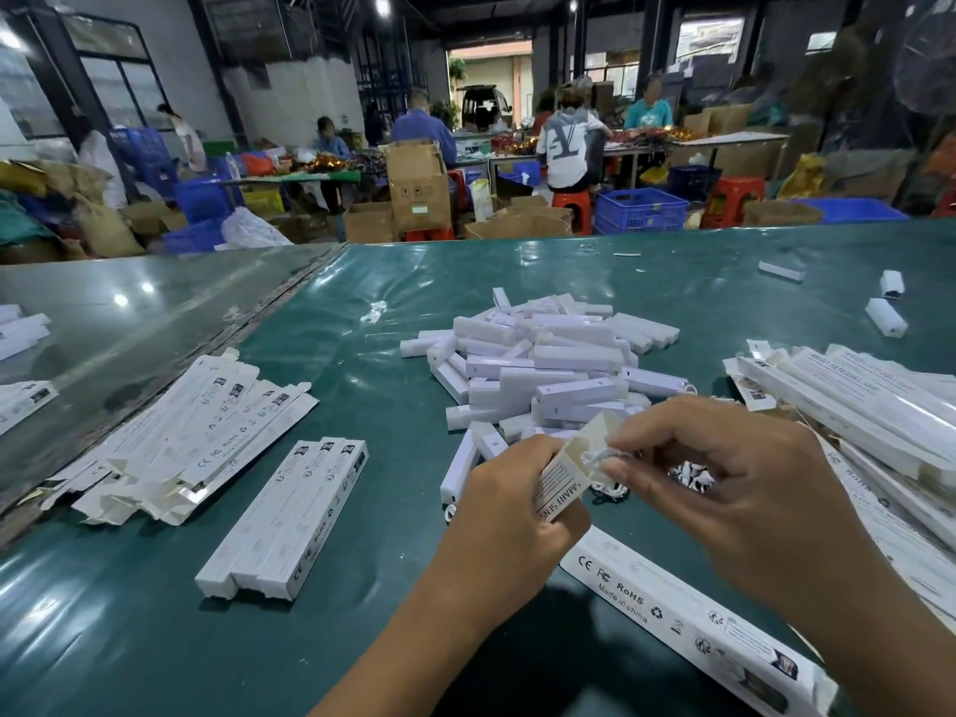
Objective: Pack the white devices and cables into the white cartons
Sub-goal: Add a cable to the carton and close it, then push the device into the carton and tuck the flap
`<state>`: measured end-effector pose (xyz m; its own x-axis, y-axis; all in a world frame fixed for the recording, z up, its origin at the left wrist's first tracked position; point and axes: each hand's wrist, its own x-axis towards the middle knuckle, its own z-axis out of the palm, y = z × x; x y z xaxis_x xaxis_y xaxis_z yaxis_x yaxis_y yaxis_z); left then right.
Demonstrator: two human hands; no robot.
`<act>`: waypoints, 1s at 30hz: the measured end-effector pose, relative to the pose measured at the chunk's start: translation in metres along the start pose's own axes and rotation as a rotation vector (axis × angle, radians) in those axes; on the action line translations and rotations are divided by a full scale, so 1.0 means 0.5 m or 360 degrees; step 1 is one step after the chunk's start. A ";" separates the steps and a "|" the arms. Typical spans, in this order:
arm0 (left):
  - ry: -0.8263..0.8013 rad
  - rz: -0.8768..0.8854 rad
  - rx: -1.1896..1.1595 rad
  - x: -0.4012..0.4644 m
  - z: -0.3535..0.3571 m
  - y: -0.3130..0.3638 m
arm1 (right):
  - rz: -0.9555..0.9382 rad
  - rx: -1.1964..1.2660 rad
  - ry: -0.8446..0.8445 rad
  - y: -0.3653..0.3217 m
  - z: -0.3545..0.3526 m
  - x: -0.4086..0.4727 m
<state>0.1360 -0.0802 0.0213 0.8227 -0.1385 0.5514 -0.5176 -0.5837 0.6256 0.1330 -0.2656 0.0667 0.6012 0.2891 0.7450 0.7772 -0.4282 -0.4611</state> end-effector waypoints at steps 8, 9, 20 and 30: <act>-0.0020 0.0054 0.0081 -0.004 0.009 -0.002 | 0.0207 -0.0064 0.0104 -0.021 0.019 -0.004; -0.0023 0.0053 0.0078 -0.005 0.010 -0.002 | 0.0211 -0.0001 0.0089 -0.022 0.017 -0.005; 0.0171 0.0052 -0.0110 -0.001 0.005 -0.003 | 0.0471 0.0034 -0.0057 -0.023 0.067 -0.025; 0.0182 -0.0079 -0.0482 -0.003 0.000 -0.007 | 0.0022 -0.0197 0.0129 -0.019 0.058 -0.024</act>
<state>0.1366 -0.0777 0.0184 0.8258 -0.0153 0.5637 -0.5380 -0.3208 0.7795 0.1238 -0.2403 0.0480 0.5906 0.2147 0.7779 0.7372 -0.5355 -0.4119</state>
